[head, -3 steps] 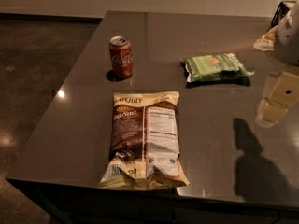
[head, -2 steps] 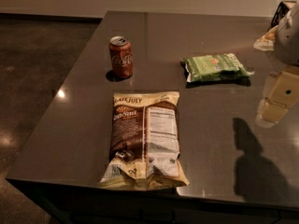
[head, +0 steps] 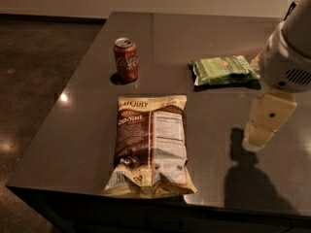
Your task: Move brown chip bag near green jalapeno chip bag
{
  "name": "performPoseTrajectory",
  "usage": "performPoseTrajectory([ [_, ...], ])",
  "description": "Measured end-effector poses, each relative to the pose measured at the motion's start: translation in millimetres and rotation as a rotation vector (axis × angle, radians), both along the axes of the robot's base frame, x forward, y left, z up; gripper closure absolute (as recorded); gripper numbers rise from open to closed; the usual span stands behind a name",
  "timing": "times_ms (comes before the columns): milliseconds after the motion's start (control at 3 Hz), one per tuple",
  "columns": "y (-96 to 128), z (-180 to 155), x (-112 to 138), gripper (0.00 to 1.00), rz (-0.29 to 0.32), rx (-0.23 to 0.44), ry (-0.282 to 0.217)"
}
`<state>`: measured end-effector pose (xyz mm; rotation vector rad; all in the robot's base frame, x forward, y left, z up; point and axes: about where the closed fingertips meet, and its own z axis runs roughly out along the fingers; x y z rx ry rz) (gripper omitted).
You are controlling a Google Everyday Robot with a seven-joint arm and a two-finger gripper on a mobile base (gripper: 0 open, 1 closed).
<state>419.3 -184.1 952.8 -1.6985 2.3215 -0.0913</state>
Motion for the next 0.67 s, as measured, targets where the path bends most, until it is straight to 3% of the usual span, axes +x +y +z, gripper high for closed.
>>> performPoseTrajectory([
  [667,52,-45,-34,0.00,-0.156,0.082,0.093],
])
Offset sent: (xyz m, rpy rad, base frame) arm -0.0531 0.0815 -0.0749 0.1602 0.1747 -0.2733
